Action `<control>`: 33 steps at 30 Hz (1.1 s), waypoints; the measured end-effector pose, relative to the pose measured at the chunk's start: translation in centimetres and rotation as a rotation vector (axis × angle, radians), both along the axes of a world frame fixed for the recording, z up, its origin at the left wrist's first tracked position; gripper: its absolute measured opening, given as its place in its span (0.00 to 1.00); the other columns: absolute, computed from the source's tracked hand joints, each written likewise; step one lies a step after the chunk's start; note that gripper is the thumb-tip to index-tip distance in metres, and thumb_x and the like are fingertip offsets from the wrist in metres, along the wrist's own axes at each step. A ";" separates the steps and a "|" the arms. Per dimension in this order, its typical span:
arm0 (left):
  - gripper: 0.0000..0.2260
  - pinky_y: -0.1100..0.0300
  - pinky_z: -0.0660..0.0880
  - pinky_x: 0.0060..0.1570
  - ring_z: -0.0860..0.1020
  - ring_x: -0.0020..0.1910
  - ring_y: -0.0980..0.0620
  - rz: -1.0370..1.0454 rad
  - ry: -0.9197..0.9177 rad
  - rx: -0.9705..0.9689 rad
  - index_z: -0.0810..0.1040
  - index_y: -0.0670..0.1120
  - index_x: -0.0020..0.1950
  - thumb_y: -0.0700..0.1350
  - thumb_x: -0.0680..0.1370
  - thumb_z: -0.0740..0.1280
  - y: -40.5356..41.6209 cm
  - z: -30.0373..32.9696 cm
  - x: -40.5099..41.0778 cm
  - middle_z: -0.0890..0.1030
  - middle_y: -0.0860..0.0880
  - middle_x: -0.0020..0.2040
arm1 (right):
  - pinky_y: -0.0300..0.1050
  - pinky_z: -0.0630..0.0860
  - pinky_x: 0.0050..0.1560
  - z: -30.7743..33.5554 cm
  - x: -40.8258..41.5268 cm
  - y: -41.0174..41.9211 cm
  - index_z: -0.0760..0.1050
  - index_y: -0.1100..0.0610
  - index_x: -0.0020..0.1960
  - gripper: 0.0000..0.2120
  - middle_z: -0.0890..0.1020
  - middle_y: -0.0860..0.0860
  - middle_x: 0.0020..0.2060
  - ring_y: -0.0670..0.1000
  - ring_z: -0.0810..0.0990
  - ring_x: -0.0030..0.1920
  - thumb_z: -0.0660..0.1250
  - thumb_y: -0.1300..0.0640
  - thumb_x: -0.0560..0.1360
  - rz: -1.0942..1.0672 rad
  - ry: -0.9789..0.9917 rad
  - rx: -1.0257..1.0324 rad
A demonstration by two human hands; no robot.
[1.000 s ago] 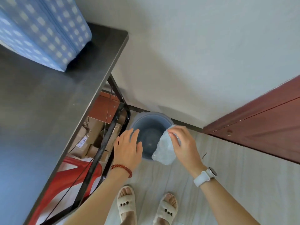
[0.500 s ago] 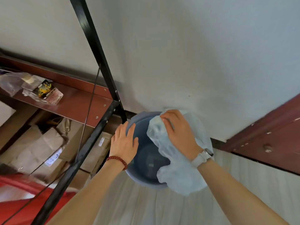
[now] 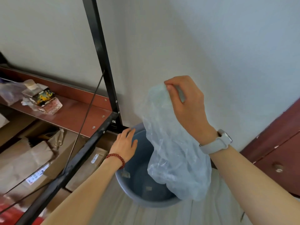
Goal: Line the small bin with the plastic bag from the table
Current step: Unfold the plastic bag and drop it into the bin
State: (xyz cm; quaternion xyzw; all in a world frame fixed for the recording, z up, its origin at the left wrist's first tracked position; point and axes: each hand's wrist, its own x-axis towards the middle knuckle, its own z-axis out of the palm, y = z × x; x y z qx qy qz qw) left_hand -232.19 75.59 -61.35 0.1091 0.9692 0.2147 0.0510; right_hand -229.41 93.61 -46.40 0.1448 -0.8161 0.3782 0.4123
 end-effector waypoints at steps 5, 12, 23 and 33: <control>0.22 0.50 0.70 0.64 0.64 0.68 0.43 -0.003 0.037 0.006 0.58 0.45 0.73 0.47 0.79 0.56 0.1 -0.8 -0.2 0.59 0.45 0.73 | 0.26 0.68 0.49 2.4 1.5 0.2 0.78 0.64 0.47 0.07 0.75 0.49 0.42 0.40 0.72 0.45 0.61 0.65 0.75 -0.012 0.134 -0.072; 0.22 0.50 0.70 0.64 0.64 0.69 0.45 0.017 0.031 0.027 0.59 0.46 0.72 0.48 0.79 0.56 0.2 -1.2 -0.3 0.58 0.47 0.73 | 0.27 0.69 0.51 4.1 2.8 0.3 0.77 0.64 0.48 0.07 0.75 0.49 0.44 0.38 0.73 0.46 0.60 0.64 0.76 -0.053 0.199 -0.138; 0.17 0.52 0.65 0.67 0.69 0.66 0.41 0.113 -0.003 0.392 0.69 0.39 0.66 0.43 0.79 0.56 -0.5 -1.3 -0.6 0.69 0.40 0.68 | 0.46 0.72 0.56 -8.9 3.3 -0.8 0.77 0.62 0.49 0.10 0.80 0.59 0.49 0.56 0.77 0.50 0.58 0.60 0.77 0.075 -0.647 0.319; 0.15 0.59 0.66 0.60 0.72 0.61 0.49 0.227 0.035 0.844 0.74 0.45 0.61 0.45 0.81 0.51 -1.1 3.6 -0.3 0.76 0.45 0.61 | 0.27 0.67 0.49 0.4 -0.1 -3.3 0.78 0.62 0.49 0.08 0.80 0.54 0.45 0.48 0.76 0.46 0.60 0.63 0.76 0.074 -0.252 0.048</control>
